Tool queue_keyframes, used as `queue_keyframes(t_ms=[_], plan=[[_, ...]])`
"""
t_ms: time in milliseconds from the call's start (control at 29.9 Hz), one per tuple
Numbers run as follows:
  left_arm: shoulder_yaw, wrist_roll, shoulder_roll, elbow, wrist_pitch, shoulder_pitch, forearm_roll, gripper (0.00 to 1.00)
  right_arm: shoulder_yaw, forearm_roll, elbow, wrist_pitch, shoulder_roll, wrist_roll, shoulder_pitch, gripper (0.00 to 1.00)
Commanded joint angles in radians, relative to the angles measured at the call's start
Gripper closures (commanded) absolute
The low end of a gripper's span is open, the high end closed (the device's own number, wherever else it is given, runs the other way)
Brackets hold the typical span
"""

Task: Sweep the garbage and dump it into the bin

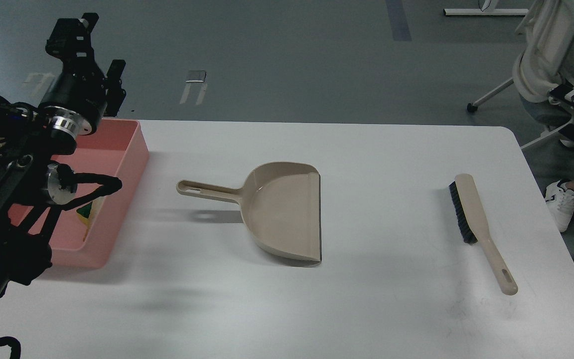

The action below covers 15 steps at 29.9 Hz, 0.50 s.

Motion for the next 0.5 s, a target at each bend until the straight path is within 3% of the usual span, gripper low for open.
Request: queue_keyframes(t_ms=[0,468], plan=[[-0.001,-0.001,-0.005,0.003,0.000,-0.004,-0.001,0.02,0.064,0.010,0.007,0.000,0.076,0.000,0.002,0.00],[0.004,0.017,0.001,0.026,0.000,-0.032,0.006,0.02,0.071,0.012,0.001,0.000,0.114,0.003,0.084,0.00]])
